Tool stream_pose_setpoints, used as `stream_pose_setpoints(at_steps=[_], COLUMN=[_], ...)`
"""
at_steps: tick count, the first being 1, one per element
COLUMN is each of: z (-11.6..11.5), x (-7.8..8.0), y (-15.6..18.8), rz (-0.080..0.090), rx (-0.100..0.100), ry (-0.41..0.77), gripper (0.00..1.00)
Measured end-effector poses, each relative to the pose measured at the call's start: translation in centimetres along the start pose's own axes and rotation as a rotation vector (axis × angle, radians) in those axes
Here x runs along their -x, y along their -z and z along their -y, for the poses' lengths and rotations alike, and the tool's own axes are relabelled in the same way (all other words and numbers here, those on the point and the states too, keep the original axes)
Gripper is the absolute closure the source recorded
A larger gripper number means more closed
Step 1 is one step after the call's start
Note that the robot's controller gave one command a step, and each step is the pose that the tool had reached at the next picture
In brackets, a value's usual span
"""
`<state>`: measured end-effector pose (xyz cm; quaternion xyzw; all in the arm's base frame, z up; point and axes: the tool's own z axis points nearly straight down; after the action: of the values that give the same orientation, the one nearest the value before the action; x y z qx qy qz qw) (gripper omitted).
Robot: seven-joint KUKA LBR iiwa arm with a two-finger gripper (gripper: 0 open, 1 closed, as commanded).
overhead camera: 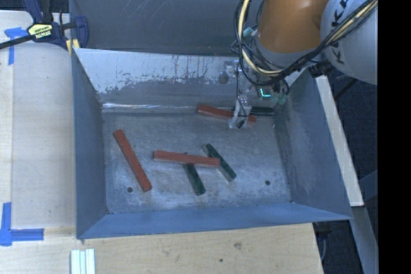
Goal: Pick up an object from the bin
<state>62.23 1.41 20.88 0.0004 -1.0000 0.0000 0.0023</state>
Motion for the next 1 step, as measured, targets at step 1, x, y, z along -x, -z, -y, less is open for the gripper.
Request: stream_pose_setpoints(at_steps=[1], z=[-2.23], x=[-0.37], y=[-13.60], rz=[0.003], rx=[0.001], ry=[-0.139], gripper=[0.00])
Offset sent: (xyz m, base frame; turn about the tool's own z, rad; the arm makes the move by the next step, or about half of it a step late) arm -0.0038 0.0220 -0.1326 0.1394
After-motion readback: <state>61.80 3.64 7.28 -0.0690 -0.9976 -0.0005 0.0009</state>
